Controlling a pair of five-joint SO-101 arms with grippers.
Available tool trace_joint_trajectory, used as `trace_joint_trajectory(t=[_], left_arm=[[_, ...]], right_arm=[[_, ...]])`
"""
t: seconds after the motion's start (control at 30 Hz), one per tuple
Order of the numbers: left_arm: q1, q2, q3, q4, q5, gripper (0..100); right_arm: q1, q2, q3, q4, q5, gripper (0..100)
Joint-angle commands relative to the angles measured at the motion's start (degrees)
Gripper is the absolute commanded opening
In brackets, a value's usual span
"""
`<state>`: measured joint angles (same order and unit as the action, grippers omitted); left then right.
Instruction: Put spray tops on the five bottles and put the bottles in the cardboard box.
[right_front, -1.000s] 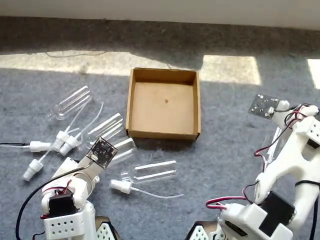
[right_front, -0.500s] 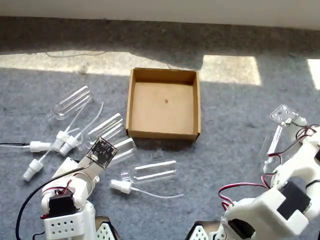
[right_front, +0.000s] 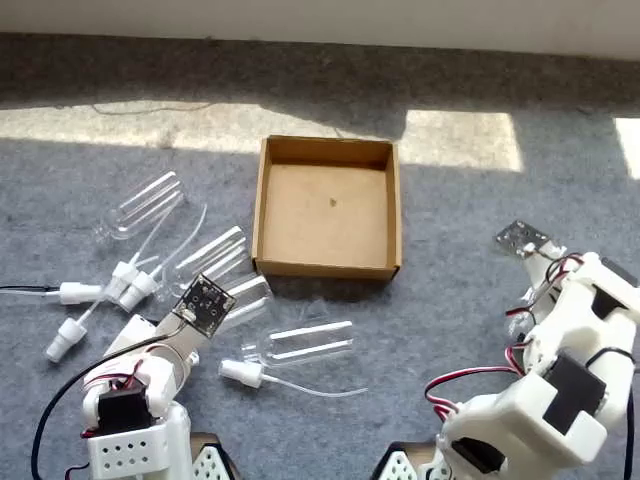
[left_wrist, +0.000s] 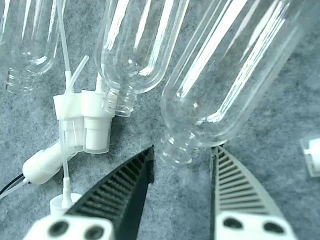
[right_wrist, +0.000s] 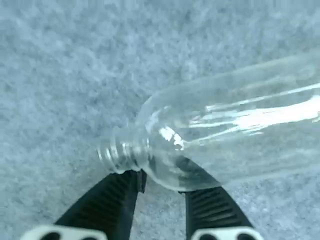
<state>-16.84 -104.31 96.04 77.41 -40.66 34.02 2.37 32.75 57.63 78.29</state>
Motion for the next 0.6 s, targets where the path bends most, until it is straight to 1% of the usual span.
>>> trace_joint_trajectory(t=[0.0,0.1,0.37,0.5,0.57], left_arm=[[0.13,-0.22,1.10,3.16,-0.70,18],[0.13,-0.22,1.10,3.16,-0.70,18],[0.13,-0.22,1.10,3.16,-0.70,18],[0.13,-0.22,1.10,3.16,-0.70,18],[0.13,-0.22,1.10,3.16,-0.70,18]], right_arm=[[-5.76,-0.75,0.22,0.92,-5.45,7.4],[-9.54,-0.75,0.22,0.92,-9.32,7.4],[-19.47,-0.75,0.22,1.01,-16.00,7.4],[-23.16,-1.36,0.22,1.01,-18.20,7.4],[-24.22,-3.47,0.22,1.10,-18.11,7.4]])
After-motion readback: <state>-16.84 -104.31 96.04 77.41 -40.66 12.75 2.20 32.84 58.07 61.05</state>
